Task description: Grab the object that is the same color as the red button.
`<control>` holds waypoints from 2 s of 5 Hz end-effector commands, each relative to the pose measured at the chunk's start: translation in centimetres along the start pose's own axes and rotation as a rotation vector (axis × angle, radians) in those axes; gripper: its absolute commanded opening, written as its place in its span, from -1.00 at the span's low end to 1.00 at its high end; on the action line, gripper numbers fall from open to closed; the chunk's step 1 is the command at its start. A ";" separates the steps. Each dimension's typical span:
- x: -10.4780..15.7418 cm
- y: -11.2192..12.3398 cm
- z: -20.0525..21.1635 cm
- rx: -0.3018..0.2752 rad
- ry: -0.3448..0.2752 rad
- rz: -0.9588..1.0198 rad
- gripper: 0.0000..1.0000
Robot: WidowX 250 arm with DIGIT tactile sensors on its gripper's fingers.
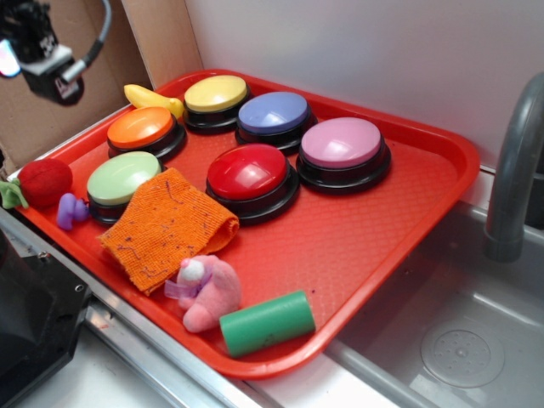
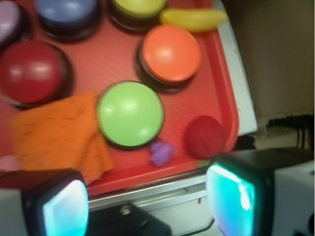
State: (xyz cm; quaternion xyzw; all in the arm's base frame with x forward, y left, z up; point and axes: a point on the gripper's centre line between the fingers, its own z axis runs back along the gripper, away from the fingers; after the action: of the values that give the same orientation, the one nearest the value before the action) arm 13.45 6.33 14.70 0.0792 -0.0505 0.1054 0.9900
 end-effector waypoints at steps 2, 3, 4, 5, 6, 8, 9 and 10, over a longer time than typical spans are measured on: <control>-0.8 6.7 -7.6 0.084 0.060 0.079 1.00; -0.8 7.4 -9.5 0.094 0.077 0.103 1.00; -0.5 7.4 -11.5 0.034 0.067 0.095 1.00; -0.7 7.7 -12.3 0.067 0.078 0.120 1.00; -0.6 7.9 -13.2 0.054 0.084 0.116 1.00; -0.5 7.4 -13.7 0.059 0.101 0.140 -1.00; -0.5 7.6 -12.8 0.043 0.172 0.208 -1.00; 0.2 6.9 -9.9 0.027 0.179 0.224 -1.00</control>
State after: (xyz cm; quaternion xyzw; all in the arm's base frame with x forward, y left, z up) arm 12.71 13.79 4.88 0.0641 0.0516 0.2284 0.9701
